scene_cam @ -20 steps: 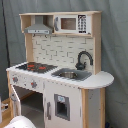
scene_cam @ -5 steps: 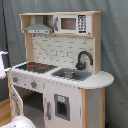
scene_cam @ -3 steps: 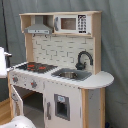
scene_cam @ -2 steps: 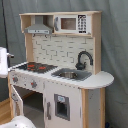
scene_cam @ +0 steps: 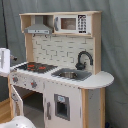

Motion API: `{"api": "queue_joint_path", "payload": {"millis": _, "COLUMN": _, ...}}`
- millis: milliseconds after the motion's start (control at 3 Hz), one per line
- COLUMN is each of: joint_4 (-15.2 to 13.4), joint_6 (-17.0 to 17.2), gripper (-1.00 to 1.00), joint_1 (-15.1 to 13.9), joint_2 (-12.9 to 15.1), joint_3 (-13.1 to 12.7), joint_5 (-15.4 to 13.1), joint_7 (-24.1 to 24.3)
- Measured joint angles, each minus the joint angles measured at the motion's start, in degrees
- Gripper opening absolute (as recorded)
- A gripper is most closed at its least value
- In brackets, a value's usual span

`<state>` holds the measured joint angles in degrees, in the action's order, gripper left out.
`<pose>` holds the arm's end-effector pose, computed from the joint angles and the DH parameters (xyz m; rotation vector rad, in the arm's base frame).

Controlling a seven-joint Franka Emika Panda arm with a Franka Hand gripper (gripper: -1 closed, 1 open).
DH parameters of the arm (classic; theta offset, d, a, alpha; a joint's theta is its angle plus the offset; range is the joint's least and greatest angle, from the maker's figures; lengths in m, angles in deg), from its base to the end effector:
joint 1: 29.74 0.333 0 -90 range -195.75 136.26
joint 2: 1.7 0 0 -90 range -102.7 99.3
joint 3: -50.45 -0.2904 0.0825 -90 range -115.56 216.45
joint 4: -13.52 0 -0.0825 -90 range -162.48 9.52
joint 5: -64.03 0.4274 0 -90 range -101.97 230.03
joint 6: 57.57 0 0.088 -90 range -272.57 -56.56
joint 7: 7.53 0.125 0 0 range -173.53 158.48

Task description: Play with the kitchen

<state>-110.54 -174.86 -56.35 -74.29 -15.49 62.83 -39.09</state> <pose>0.3007 0.4159 0.5458 1.6214 1.0671 0.5413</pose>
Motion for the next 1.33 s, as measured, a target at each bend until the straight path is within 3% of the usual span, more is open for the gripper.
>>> {"api": "queue_joint_path", "payload": {"millis": 667, "joint_4": -0.21, "joint_6": 2.47, "gripper": 1.0, "joint_1": -0.23, "joint_2": 4.67, "joint_3": 0.54, "joint_5": 5.05, "joint_7": -10.59}}
{"api": "queue_joint_path", "payload": {"millis": 1333, "joint_4": -0.94, "joint_6": 2.87, "gripper": 1.0, "joint_1": -0.62, "joint_2": 11.37, "joint_3": 1.06, "joint_5": 8.38, "joint_7": -22.3}}
